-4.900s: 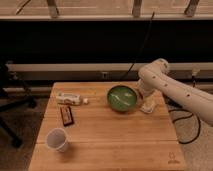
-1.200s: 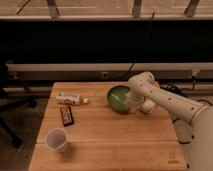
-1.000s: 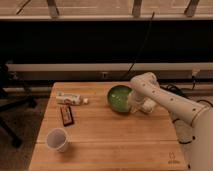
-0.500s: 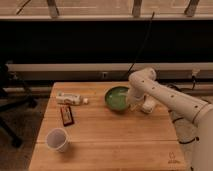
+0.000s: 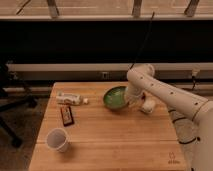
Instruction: Pick up the ceramic bowl
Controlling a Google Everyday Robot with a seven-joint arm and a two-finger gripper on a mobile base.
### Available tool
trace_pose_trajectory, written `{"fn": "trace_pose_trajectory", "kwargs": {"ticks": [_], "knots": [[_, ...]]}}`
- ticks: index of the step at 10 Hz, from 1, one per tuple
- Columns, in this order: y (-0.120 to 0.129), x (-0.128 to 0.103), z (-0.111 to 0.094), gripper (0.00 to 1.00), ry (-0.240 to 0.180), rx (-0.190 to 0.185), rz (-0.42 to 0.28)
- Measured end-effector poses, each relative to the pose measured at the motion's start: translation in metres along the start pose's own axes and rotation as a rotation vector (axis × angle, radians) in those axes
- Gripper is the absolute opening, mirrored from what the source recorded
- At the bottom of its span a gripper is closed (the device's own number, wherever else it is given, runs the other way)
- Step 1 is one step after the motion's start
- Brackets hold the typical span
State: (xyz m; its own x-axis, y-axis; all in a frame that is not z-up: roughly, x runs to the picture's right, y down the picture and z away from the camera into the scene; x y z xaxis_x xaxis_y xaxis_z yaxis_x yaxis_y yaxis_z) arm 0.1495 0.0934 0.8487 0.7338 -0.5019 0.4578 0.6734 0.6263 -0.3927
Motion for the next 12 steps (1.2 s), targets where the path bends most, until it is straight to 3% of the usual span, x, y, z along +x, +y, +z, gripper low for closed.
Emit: {"fn": "trace_pose_trajectory", "kwargs": {"ticks": [12], "knots": [[-0.011, -0.01, -0.03, 0.0, 0.015, -0.006, -0.077]]}}
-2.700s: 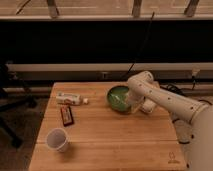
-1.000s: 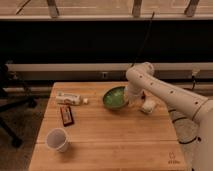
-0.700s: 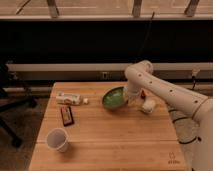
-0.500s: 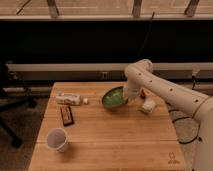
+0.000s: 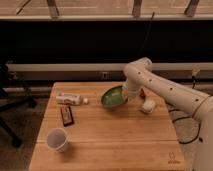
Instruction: Pick up the ceramic bowl
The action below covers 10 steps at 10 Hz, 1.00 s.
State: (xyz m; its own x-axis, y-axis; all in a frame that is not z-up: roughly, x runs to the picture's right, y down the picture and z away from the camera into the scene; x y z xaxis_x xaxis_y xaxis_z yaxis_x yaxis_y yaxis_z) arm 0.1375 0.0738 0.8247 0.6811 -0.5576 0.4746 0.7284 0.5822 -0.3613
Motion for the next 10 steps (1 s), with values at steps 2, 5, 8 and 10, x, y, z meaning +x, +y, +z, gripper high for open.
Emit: {"fn": "trace_pose_trajectory", "kwargs": {"ticks": [2, 5, 8, 10], "knots": [[-0.0011, -0.0006, -0.0021, 0.0, 0.002, 0.001, -0.008], [-0.002, -0.0005, -0.0057, 0.0, 0.006, 0.001, -0.021], [-0.0029, -0.0009, -0.0086, 0.0, 0.009, 0.003, -0.033], [-0.0035, -0.001, -0.0107, 0.0, 0.011, 0.003, -0.039]]}}
